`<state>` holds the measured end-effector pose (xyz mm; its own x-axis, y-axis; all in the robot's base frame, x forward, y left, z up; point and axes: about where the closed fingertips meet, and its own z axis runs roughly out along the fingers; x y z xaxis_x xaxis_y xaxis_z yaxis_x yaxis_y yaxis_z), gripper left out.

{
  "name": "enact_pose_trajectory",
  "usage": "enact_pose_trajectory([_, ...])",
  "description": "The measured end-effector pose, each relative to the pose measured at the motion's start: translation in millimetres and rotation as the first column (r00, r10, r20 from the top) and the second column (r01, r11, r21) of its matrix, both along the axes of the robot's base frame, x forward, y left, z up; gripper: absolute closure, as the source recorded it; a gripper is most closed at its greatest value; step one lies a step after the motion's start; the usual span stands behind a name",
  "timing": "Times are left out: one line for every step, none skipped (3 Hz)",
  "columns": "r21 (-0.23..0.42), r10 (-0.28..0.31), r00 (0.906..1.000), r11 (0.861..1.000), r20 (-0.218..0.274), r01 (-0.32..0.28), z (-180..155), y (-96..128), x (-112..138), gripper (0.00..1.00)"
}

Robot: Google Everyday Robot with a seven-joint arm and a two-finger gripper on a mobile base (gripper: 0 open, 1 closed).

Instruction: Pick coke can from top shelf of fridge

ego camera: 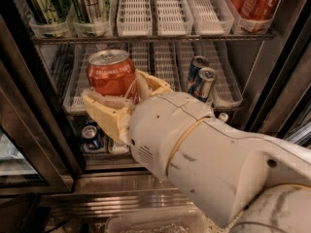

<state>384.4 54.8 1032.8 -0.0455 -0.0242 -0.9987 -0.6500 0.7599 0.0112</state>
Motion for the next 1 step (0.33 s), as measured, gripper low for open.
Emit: enact_pose_trajectory([0.000,0.000,1.0000,1.000,0.000,0.000,0.0,0.0,0.0,1.00])
